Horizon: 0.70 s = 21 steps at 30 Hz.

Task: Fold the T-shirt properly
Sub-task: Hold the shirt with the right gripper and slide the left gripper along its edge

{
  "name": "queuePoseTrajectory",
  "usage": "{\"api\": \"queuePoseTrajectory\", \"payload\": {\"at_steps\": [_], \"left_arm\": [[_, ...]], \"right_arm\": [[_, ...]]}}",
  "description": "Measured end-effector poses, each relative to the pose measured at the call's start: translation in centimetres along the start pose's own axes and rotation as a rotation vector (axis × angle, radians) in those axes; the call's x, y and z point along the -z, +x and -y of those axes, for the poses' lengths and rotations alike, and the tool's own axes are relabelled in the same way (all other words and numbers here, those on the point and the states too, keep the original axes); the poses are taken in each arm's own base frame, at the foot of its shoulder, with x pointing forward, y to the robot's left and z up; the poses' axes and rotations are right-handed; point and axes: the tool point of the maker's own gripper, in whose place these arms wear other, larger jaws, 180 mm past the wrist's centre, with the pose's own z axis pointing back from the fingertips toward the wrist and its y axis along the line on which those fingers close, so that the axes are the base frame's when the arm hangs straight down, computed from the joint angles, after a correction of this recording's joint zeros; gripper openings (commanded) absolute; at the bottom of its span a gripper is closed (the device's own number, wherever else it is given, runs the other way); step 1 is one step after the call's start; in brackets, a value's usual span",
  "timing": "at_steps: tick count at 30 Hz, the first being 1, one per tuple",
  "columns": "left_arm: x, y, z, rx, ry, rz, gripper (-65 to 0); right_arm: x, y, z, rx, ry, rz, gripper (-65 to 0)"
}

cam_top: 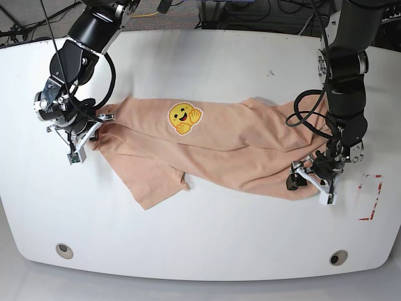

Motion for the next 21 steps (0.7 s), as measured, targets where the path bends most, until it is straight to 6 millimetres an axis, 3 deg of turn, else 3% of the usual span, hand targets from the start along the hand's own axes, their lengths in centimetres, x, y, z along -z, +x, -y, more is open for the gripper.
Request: {"api": "queuePoseTrajectory", "payload": {"at_steps": [4, 12, 21], "left_arm": [[0.5, -0.6, 1.1, -0.009, -0.020, -0.010, -65.0], [-0.2, -0.2, 0.7, 0.017, -0.002, 0.011, -65.0], [-5.3, 4.7, 0.2, 0.155, 0.073, 0.094, -65.0]], "right_arm": [[0.0, 0.1, -0.1, 0.000, 0.002, 0.002, -64.2], [0.0, 0.1, -0.1, -0.001, 0.002, 0.002, -64.2], [-0.4, 0.5, 0.0, -0.011, -0.010, 0.016, -64.2]]}}
